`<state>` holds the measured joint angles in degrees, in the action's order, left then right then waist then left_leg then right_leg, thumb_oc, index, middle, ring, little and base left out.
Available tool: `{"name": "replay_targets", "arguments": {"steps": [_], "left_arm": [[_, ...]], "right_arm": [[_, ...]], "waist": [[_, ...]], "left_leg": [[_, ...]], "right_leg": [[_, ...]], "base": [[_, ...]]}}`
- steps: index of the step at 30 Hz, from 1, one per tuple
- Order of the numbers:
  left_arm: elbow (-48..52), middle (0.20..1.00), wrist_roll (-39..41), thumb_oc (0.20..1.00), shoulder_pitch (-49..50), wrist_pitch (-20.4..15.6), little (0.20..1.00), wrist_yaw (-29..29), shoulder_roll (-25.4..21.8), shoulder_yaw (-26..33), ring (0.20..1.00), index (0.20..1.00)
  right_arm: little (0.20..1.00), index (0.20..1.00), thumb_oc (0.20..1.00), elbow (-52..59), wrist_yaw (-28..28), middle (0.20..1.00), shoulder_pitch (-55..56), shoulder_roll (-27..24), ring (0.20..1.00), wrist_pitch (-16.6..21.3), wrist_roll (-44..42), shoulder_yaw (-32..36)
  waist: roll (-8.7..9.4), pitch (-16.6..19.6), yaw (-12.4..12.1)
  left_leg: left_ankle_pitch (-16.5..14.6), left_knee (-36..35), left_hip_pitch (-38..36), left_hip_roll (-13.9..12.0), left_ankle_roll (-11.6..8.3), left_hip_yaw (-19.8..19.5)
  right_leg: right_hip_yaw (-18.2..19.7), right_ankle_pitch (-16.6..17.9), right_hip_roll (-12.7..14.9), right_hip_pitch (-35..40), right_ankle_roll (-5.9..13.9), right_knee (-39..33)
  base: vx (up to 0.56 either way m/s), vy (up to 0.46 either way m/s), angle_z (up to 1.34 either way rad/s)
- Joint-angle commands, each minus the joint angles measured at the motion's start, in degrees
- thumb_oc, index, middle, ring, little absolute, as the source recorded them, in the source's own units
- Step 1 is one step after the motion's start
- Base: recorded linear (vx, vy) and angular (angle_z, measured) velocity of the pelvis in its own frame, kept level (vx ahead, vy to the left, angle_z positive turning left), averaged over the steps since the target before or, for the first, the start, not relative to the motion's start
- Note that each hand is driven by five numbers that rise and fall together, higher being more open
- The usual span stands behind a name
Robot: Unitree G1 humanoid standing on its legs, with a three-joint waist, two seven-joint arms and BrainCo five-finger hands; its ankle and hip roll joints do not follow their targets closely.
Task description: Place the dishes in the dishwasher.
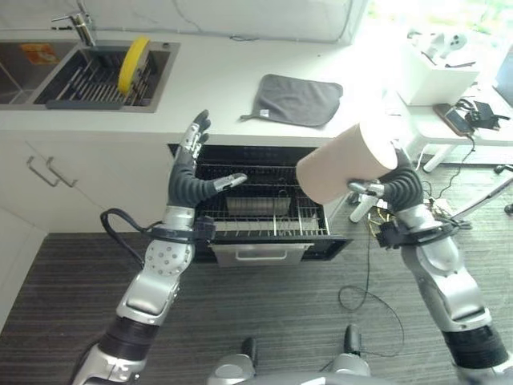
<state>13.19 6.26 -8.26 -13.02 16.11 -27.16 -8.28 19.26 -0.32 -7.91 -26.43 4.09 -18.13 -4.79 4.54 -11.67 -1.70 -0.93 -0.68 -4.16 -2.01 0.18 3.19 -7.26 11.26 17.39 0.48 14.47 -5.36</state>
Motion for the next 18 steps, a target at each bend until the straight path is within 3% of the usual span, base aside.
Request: {"name": "replay_targets", "arguments": {"steps": [1,3,5,7,9,12,18], "left_arm": [[6.28,1.0,2.97,1.0,1.49,-2.29,1.0,0.4,-0.84,2.12,1.0,1.0],[6.53,1.0,5.24,1.0,3.33,-3.05,1.0,-1.46,0.53,2.65,1.0,1.0],[5.93,1.0,6.23,1.0,3.39,-3.25,1.0,-4.07,0.75,1.81,1.0,1.0],[5.66,1.0,7.51,1.0,2.96,-3.75,1.0,-7.76,0.72,1.28,1.0,1.0],[5.4,1.0,8.0,1.0,2.96,-3.41,1.0,-8.96,0.15,0.63,1.0,1.0],[4.74,1.0,11.71,1.0,3.7,0.1,1.0,-10.93,-0.52,1.69,1.0,1.0],[4.63,1.0,12.76,1.0,3.49,4.31,1.0,-14.75,-0.65,1.55,1.0,1.0]], "right_arm": [[0.2,0.2,0.2,5.63,1.2,0.2,-1.91,-3.84,0.2,0.54,-3.02,3.48],[0.2,0.2,0.2,6.13,1.1,0.2,-0.97,-4.63,0.2,0.03,-1.52,4.4],[0.2,0.2,0.2,6.23,-0.65,0.2,-0.73,-5.96,0.2,-0.33,-1.27,5.11],[0.2,0.2,0.2,5.93,-1.35,0.2,-0.66,-6.17,0.2,-0.06,-1.03,5.65],[0.2,0.2,0.2,5.48,-1.0,0.2,-0.82,-6.2,0.2,-0.2,-1.05,5.55],[0.2,0.2,0.2,5.41,0.42,0.2,0.24,-5.87,0.2,-2.21,0.11,5.63],[0.2,0.2,0.2,4.67,0.46,0.2,0.55,-7.5,0.2,-4.02,0.29,7.17]], "waist": [[-2.17,2.88,0.61],[-2.26,2.81,0.9],[-2.9,2.81,1.33],[-3.57,3.0,1.7],[-4.2,3.64,2.02],[-4.89,4.96,2.07],[-3.8,5.05,1.02]], "left_leg": [[-3.64,-1.94,-1.71,-9.02,-5.37,0.43],[-2.83,1.07,-0.17,-10.39,-6.87,2.01],[-0.29,-1.95,-0.13,-12.67,-7.87,4.16],[0.84,-4.32,-0.5,-13.55,-8.49,3.89],[0.57,-4.32,0.08,-13.03,-8.49,2.21],[-0.75,-4.32,-0.8,-12.11,-8.37,1.83],[-1.88,-4.32,-1.8,-8.99,-7.23,2.07]], "right_leg": [[0.46,-10.41,-5.37,2.37,-3.31,0.36],[-0.05,-11.67,-6.43,3.73,-4.96,0.36],[-2.36,-12.96,-6.25,4.89,-4.88,0.36],[-3.91,-13.1,-5.81,5.21,-4.48,0.36],[-3.32,-12.96,-5.34,4.98,-4.35,0.36],[-3.97,-13.08,-3.8,5.6,-3.26,0.36],[-4.91,-11.59,-1.15,5.89,-1.25,0.36]], "base": [[0.1,-0.447,-0.19],[0.08,-0.317,-0.1],[0.05,-0.044,0.24],[0.02,0.079,0.5],[0.06,0.172,0.31],[0.16,0.264,-0.02],[0.05,0.349,0.09]]}}
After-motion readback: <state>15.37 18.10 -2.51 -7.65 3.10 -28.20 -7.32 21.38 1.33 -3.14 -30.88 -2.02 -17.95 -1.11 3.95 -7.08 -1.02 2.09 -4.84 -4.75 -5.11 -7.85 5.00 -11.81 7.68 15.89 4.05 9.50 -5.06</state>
